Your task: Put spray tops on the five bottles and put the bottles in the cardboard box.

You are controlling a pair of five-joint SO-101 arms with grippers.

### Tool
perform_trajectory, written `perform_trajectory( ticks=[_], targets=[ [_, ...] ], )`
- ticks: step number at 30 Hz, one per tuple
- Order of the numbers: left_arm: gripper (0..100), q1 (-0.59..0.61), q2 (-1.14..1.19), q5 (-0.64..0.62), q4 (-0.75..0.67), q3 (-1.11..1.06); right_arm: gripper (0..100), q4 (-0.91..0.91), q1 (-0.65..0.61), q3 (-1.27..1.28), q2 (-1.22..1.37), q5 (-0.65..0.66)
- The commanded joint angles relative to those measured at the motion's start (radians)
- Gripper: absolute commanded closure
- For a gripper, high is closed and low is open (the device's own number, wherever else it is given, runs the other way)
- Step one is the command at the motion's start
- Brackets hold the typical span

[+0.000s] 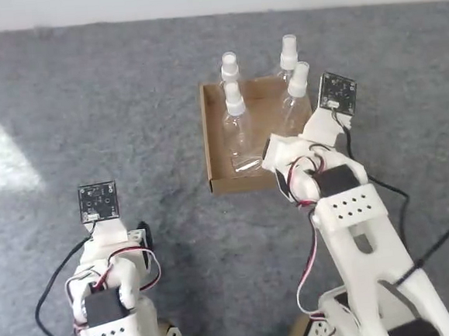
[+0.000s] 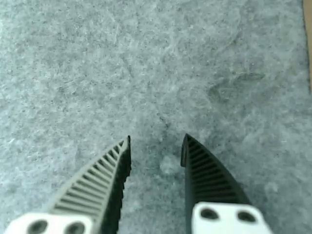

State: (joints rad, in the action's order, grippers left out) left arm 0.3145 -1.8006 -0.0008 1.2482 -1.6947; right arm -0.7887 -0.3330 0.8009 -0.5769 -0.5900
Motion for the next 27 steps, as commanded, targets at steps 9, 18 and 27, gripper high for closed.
perform_trajectory(
  ticks=[9, 18, 27],
  targets=[
    [85, 0.003, -0.018, 0.009, 0.009, 0.010, 73.8, 0.133, -0.001, -0.068, 0.044, -0.092],
    [85, 0.003, -0.018, 0.009, 0.011, 0.010, 73.8, 0.239, -0.004, -0.071, 0.148, -0.095],
    [85, 0.003, -0.018, 0.009, 0.011, 0.010, 73.8, 0.285, -0.018, -0.112, 0.219, -0.095]
  ],
)
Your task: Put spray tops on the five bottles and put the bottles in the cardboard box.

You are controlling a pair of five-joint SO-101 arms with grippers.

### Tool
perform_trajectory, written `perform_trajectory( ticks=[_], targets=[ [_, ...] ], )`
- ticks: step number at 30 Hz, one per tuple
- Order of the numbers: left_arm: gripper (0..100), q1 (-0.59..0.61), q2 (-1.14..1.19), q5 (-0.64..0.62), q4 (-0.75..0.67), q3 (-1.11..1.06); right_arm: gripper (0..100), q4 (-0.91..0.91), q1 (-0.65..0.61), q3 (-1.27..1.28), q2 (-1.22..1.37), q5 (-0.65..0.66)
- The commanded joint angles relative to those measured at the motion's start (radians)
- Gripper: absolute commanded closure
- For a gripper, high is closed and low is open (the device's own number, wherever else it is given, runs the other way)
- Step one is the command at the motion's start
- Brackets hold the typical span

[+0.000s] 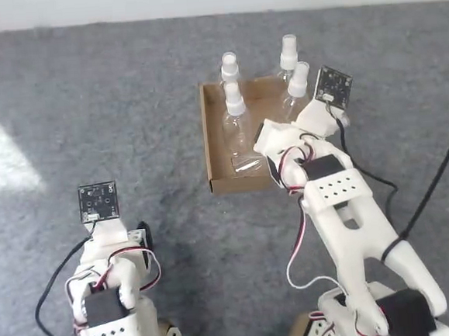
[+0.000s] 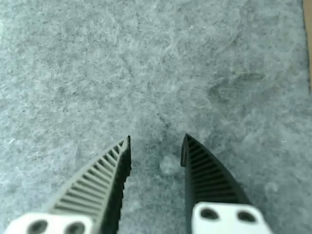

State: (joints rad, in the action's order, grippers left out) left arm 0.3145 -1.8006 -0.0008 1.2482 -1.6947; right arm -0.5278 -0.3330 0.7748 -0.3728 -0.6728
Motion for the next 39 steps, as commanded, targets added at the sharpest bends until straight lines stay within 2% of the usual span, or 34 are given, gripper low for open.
perform_trajectory(
  ticks=[1, 14, 21, 26, 39],
  targets=[
    [85, 0.003, -0.018, 0.009, 0.011, 0.010, 73.8, 0.021, -0.019, -0.095, 0.027, -0.012],
    [85, 0.003, -0.018, 0.009, 0.011, 0.010, 73.8, 0.016, -0.012, -0.107, 0.093, -0.011],
    [85, 0.003, -0.018, 0.009, 0.011, 0.010, 73.8, -0.044, -0.015, -0.109, 0.102, -0.014],
    [85, 0.003, -0.018, 0.009, 0.011, 0.010, 73.8, -0.044, -0.012, -0.109, 0.102, -0.066],
    [85, 0.003, -0.018, 0.011, 0.011, 0.010, 73.7, -0.033, -0.016, -0.117, 0.104, -0.094]
  ],
)
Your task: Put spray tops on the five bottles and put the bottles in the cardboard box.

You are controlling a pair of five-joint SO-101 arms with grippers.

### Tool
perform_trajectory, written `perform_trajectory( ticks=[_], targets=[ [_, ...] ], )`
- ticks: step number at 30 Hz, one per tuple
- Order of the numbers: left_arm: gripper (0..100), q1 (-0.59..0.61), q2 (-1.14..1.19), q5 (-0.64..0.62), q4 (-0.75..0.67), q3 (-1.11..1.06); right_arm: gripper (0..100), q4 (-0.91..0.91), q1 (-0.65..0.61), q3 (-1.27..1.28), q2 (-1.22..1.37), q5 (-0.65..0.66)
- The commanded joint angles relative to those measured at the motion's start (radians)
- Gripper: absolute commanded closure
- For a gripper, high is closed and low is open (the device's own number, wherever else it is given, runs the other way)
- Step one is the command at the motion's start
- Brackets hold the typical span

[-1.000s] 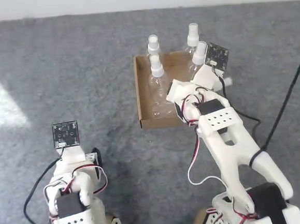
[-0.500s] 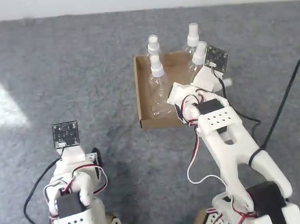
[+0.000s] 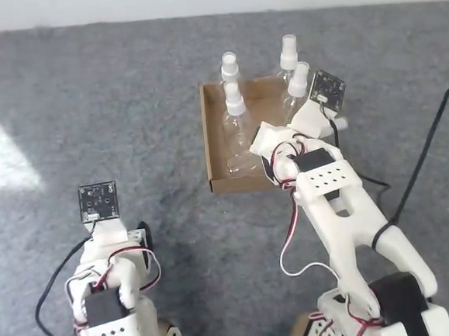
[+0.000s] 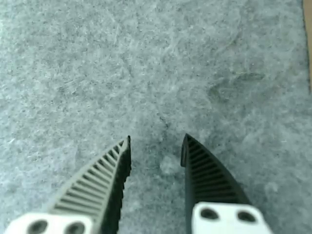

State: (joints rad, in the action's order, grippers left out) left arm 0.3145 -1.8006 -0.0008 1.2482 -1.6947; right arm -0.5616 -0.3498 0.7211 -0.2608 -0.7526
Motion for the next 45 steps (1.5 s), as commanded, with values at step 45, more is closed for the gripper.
perform_trajectory(
  ticks=[45],
  targets=[
    [85, 0.003, -0.018, 0.011, 0.011, 0.010, 73.9, -0.022, 0.005, -0.063, 0.087, -0.029]
  ],
)
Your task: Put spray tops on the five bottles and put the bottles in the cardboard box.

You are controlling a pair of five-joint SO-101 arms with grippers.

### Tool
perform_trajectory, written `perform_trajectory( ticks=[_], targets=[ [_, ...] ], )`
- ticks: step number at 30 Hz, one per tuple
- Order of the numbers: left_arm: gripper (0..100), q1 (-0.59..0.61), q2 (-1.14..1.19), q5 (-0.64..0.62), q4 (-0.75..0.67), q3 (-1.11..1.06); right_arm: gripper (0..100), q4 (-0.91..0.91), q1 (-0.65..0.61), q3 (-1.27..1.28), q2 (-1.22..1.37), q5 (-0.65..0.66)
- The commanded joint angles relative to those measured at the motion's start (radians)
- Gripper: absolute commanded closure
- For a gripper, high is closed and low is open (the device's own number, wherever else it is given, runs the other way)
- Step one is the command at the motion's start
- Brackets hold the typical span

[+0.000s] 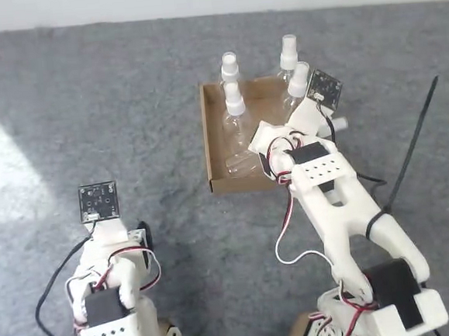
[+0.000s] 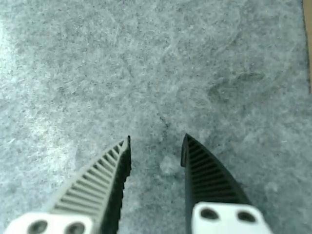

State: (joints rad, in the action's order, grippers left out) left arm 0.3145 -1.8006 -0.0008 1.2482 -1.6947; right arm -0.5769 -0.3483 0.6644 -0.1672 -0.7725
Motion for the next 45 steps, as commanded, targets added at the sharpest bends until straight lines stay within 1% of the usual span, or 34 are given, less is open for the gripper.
perform_trajectory(
  ticks=[1, 6, 11, 19, 29, 45],
  targets=[
    [85, 0.003, -0.018, 0.011, 0.011, 0.010, 73.9, -0.016, 0.004, -0.006, -0.007, -0.009],
    [85, 0.003, -0.018, 0.011, 0.011, 0.010, 74.0, -0.025, 0.005, -0.005, -0.007, -0.008],
    [85, 0.005, -0.018, 0.011, 0.011, 0.010, 81.2, -0.022, 0.005, -0.005, -0.007, -0.006],
    [85, 0.005, -0.018, 0.011, 0.011, 0.010, 79.6, -0.019, 0.007, -0.003, -0.007, -0.006],
    [85, 0.005, -0.018, 0.011, 0.011, 0.010, 80.1, -0.027, 0.048, -0.003, -0.021, -0.005],
    [85, 0.005, -0.018, 0.011, 0.011, 0.010, 79.5, -0.036, 0.035, -0.005, -0.053, -0.003]
  ],
)
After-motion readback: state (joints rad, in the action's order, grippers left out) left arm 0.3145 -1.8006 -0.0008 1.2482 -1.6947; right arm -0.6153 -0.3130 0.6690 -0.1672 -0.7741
